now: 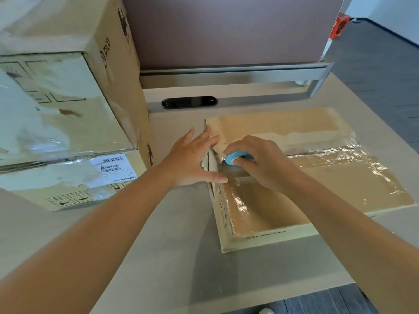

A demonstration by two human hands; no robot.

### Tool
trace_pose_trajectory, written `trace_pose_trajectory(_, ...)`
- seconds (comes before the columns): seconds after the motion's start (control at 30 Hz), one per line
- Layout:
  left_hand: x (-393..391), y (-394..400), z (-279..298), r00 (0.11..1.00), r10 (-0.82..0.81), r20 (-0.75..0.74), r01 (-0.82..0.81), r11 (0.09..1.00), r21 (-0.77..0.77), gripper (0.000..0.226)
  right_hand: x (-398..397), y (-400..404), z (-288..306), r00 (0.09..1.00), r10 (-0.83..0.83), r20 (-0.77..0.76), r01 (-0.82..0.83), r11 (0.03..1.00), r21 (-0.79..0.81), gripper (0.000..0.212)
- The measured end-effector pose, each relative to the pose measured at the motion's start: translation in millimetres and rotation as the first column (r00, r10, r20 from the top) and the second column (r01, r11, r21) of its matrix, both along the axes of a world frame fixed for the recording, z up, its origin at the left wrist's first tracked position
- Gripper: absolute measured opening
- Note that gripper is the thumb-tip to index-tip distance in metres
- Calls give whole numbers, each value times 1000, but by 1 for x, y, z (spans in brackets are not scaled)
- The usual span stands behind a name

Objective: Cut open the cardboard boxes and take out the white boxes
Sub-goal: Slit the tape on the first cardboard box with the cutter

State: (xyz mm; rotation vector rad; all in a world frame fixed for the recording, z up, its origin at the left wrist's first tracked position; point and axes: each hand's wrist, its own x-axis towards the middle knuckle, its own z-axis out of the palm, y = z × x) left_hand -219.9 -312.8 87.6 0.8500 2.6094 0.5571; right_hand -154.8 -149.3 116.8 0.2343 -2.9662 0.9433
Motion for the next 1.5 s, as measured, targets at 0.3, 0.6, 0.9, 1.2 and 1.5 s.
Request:
trace_pose_trajectory(0.3,-1,0,-2,1000,-9,-10,8,1000,-2,99,-2,-5,-1,996,89,-13,-86,987,139,27)
trace_pose_trajectory(0.6,2,0,3,1000,-6,14,6,1000,3,100,-2,10,9,993,114,34,-119,944,307,30)
trace_pose_trajectory(0.9,5,5,10,999,33,23,-34,999,17,96,1,39,8,999,22,48,-34,963,269,31)
trace_pose_trajectory(1.2,19,50,25,996,-39,-81,34,997,-63,102,-1,57,9,996,76,53,-86,974,210,33)
trace_pose_trajectory(1.5,21,65,6,981,-84,-175,47,977,-206,106,0,78,5,990,136,35,-141,957,254,37)
